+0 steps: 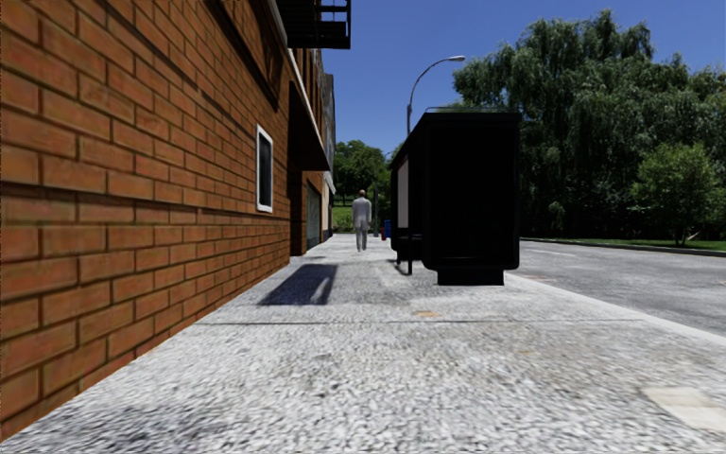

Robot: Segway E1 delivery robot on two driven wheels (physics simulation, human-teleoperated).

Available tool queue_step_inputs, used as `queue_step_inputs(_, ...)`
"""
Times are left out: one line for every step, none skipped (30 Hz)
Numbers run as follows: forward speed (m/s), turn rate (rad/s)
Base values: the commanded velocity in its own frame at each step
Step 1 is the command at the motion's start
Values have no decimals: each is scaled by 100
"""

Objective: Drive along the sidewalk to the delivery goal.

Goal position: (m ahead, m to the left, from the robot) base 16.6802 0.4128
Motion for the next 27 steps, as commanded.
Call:
queue_step_inputs(200, 0)
queue_step_inputs(200, 0)
queue_step_inputs(200, 0)
queue_step_inputs(200, 0)
queue_step_inputs(200, 0)
queue_step_inputs(200, 0)
queue_step_inputs(200, 0)
queue_step_inputs(200, 0)
queue_step_inputs(200, 0)
queue_step_inputs(200, 0)
queue_step_inputs(200, 0)
queue_step_inputs(200, 0)
queue_step_inputs(200, 0)
queue_step_inputs(200, 0)
queue_step_inputs(200, 0)
queue_step_inputs(200, 0)
queue_step_inputs(200, 0)
queue_step_inputs(200, 0)
queue_step_inputs(200, 0)
queue_step_inputs(200, 0)
queue_step_inputs(200, 0)
queue_step_inputs(200, 0)
queue_step_inputs(200, 0)
queue_step_inputs(200, 0)
queue_step_inputs(200, 0)
queue_step_inputs(200, 0)
queue_step_inputs(200, 0)
